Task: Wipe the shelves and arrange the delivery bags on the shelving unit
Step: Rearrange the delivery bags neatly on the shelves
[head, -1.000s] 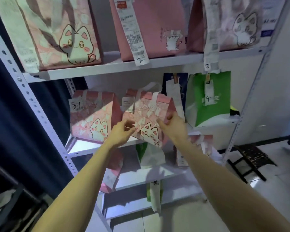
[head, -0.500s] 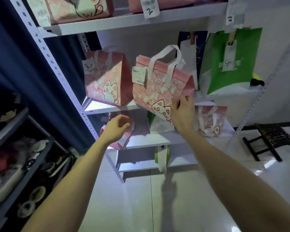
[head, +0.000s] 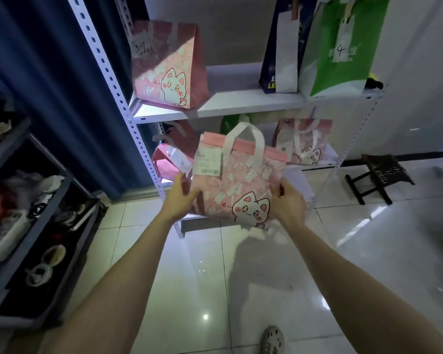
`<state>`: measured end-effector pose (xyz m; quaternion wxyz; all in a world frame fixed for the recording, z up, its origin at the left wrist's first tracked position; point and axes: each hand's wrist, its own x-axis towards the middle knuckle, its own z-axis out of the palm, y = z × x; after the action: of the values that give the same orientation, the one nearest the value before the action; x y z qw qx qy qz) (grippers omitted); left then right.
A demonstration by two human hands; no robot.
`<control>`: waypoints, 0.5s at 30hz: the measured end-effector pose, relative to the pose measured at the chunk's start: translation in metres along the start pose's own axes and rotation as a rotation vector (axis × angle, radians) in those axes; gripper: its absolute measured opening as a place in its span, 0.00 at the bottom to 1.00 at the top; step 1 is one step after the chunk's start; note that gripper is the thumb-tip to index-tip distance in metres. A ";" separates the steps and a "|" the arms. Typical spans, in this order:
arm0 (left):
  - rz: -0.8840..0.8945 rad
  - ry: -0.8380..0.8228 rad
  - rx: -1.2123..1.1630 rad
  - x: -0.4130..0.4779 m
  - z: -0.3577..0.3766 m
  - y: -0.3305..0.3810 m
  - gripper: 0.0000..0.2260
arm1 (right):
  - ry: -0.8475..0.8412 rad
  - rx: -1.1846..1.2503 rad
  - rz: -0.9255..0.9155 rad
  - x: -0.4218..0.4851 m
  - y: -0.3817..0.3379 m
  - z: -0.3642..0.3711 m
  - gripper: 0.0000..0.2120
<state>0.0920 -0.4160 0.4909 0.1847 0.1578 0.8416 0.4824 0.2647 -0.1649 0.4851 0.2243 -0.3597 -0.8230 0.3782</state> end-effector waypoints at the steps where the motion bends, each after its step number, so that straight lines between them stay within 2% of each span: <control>1: -0.022 -0.011 0.001 -0.002 -0.001 -0.005 0.23 | -0.053 -0.019 -0.004 -0.006 0.003 0.005 0.12; 3: -0.035 -0.017 0.060 -0.005 -0.001 -0.013 0.15 | -0.123 -0.047 -0.006 -0.011 0.010 0.016 0.12; 6: -0.040 0.013 0.115 -0.005 0.002 -0.030 0.09 | -0.191 0.009 0.028 -0.013 0.019 0.030 0.08; 9: -0.114 0.057 0.137 -0.007 0.009 -0.047 0.08 | -0.257 0.071 0.058 -0.010 0.030 0.045 0.08; 12: -0.168 0.086 0.141 -0.005 0.017 -0.065 0.08 | -0.318 0.056 0.092 -0.005 0.045 0.063 0.16; 15: -0.220 0.120 0.161 -0.002 0.025 -0.079 0.10 | -0.376 0.070 0.163 0.000 0.061 0.081 0.13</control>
<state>0.0988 -0.4364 0.4113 0.1725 0.0496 0.8993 0.3989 0.2382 -0.1745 0.3879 0.0475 -0.3400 -0.8050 0.4839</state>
